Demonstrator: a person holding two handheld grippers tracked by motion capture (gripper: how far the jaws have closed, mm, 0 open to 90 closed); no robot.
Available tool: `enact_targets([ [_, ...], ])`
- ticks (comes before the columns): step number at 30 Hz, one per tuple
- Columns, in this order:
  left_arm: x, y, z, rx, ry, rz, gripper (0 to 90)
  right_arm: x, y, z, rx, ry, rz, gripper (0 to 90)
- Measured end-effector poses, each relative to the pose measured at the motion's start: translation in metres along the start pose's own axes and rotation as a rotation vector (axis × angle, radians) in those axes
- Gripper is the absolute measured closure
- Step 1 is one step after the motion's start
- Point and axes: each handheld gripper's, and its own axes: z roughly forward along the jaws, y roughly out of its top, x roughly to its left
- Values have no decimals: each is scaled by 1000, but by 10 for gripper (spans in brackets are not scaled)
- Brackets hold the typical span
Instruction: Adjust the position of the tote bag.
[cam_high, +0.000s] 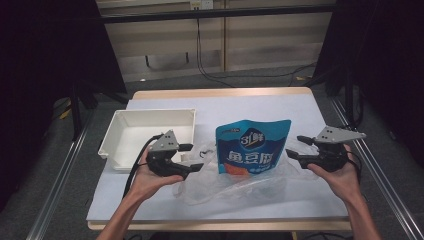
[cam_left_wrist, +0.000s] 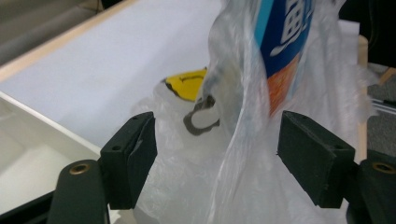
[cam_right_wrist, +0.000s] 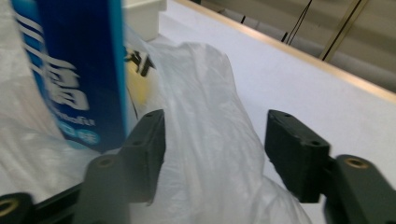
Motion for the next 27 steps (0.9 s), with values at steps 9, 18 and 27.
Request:
enact_targets([
  [9,-3,-34,22,80,22,-72,668,-7,-11,9,-47,109,68,900],
  [18,-16,-45,36,173,-24,-49,900,-13,-27,23,44,106,99,900],
  [27,-13,-63,50,260,-10,-57,900,-5,-45,45,144,112,74,900],
])
